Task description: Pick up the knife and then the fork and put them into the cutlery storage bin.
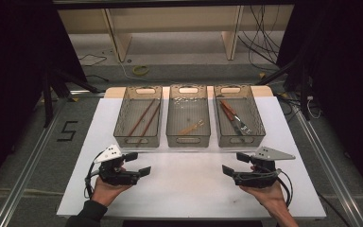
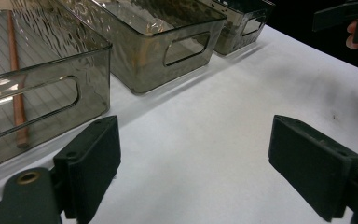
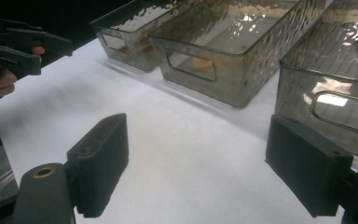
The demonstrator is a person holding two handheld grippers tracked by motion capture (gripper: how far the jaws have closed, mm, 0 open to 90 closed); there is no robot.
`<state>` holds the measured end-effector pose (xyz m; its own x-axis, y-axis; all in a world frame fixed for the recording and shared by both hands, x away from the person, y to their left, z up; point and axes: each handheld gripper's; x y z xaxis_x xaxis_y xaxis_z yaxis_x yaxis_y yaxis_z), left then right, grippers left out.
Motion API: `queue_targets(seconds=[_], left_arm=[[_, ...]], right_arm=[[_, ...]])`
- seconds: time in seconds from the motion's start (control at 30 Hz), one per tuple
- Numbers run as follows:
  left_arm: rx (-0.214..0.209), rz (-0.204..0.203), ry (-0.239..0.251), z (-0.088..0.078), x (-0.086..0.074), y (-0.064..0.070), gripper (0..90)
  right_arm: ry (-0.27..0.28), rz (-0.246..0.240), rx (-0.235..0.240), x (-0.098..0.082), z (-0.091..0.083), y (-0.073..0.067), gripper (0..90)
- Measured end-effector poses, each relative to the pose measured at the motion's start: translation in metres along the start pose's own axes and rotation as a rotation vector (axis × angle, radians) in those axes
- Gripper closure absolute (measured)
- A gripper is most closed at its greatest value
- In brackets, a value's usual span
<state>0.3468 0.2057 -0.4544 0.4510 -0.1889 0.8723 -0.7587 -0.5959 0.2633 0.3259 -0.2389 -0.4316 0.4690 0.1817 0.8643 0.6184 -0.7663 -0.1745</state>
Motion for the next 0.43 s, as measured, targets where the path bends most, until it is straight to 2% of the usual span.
queue_targets(seconds=[0.43], left_arm=[[0.003,-0.002,0.004,-0.0006,-0.0001,0.0000,16.4]], right_arm=[[0.032,0.009,-0.015,-0.0030,-0.0024,0.0036,22.1]])
Point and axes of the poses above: each handheld gripper's, and its own axes: z roughly forward along the jaws, x roughly out of its top, y roughly to its right, and after that the axes turned 4 degrees about -x, right-handed
